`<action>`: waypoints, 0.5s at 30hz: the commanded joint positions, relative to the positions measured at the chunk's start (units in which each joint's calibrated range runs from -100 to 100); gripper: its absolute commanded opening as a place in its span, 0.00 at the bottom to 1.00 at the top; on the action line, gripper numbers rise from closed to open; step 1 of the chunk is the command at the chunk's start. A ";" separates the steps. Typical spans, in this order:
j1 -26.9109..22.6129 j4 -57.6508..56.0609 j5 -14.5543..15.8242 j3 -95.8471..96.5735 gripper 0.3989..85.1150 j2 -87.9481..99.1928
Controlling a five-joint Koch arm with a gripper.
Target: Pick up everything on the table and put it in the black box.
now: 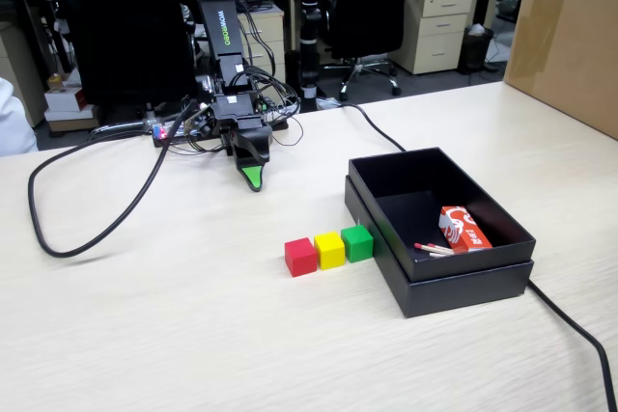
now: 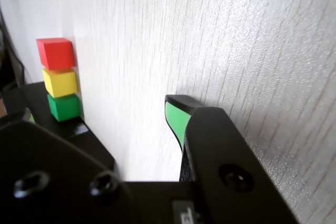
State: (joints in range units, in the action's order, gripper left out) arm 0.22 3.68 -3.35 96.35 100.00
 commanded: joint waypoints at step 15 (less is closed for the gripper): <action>-4.79 -36.90 10.45 -47.21 0.56 -22.15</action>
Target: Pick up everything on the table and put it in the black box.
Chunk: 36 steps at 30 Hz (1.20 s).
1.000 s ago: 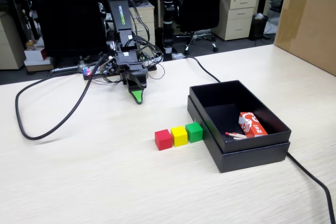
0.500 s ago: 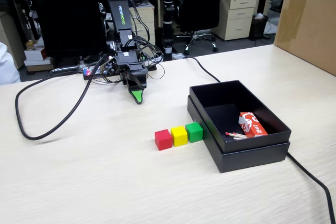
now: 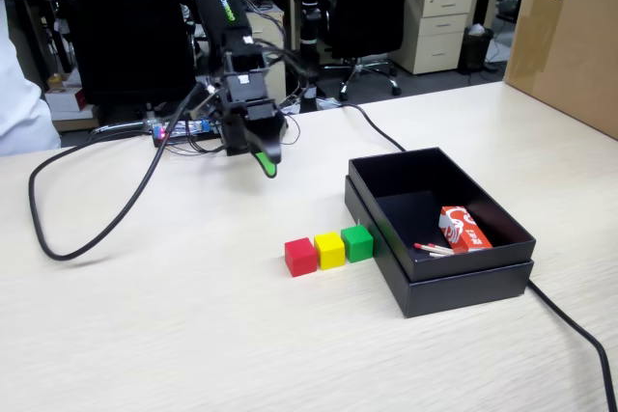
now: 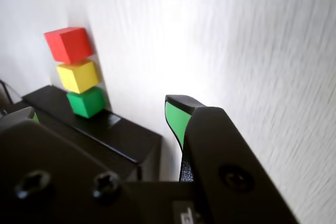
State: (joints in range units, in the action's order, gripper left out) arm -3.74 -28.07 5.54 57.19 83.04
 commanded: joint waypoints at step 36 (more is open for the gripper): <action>-4.54 -27.35 3.81 -83.03 0.49 -96.75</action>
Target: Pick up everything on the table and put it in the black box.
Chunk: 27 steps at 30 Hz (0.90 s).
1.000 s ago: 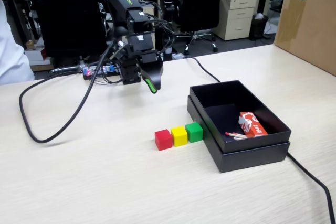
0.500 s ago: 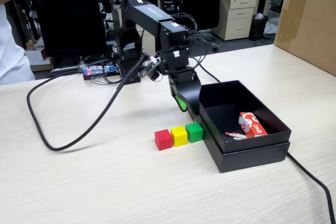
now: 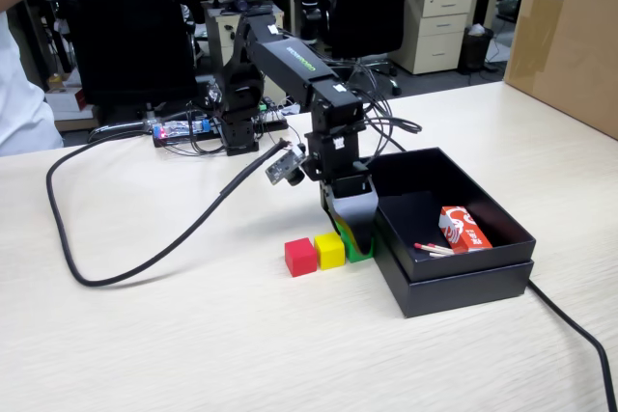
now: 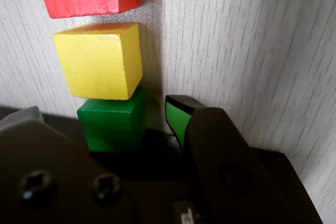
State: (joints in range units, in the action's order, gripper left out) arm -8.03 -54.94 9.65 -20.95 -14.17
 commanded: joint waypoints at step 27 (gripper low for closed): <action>-0.49 -3.94 0.00 13.42 0.01 51.87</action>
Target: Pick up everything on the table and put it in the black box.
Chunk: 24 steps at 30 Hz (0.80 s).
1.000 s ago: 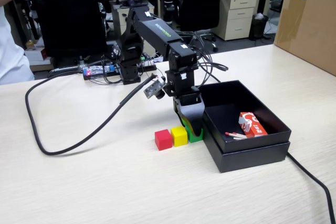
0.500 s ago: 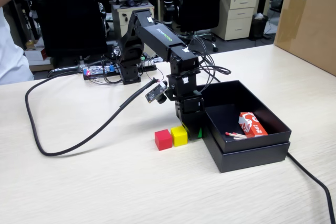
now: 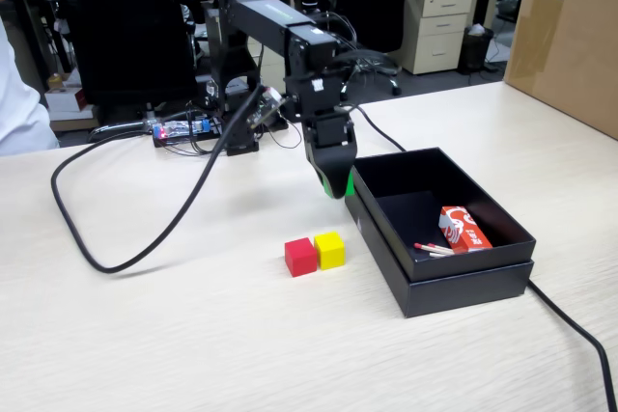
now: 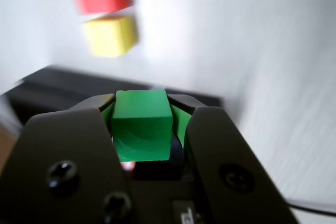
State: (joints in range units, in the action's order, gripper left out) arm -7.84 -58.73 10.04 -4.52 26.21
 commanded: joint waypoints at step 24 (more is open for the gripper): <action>-8.55 -1.53 -0.59 -37.37 0.13 -47.38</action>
State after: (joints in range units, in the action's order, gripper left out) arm -16.24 -59.58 10.04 -39.11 -22.20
